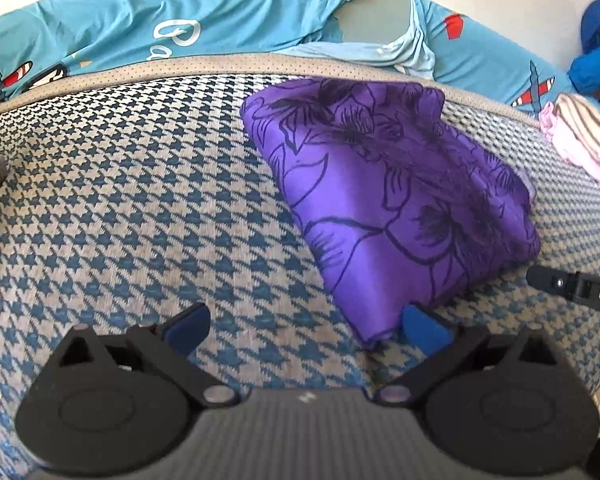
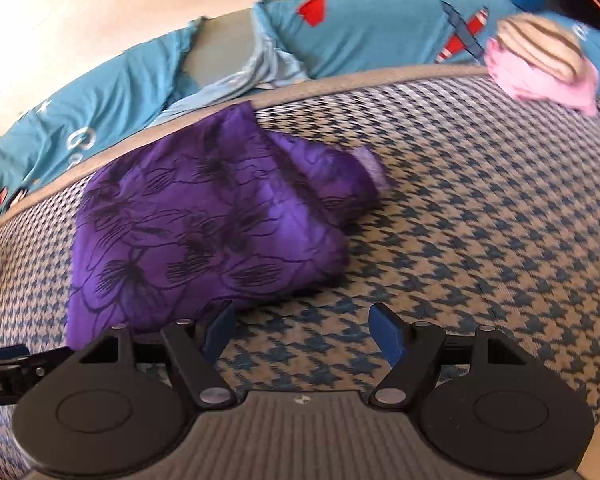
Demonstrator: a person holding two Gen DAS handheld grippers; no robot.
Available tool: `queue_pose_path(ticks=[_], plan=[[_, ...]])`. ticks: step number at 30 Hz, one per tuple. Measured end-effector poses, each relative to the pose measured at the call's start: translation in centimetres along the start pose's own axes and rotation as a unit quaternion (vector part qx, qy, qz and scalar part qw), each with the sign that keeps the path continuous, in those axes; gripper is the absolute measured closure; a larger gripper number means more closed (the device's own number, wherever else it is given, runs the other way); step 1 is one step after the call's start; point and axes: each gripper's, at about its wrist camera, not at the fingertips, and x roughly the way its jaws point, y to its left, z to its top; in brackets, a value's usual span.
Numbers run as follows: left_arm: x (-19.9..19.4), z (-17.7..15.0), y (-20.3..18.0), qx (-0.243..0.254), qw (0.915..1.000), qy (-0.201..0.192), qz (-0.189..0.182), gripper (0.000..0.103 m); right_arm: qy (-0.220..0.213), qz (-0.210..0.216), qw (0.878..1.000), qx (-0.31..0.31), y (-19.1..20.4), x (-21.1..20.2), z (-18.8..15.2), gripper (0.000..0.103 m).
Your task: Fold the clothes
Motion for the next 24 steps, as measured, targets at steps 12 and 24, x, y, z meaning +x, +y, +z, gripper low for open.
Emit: queue_pose_path(ticks=[12,24], plan=[[2.4,2.6,1.5,-0.032,0.9988,0.006,-0.036,0.000,-0.014,0.017,0.999,0.050,-1.4,1.7,2.4,0.031],[5.9,4.9,3.3,-0.066,0.9946,0.023,-0.077,0.000,0.006,0.038,0.996,0.074,-3.3,4.6,4.7,0.031]])
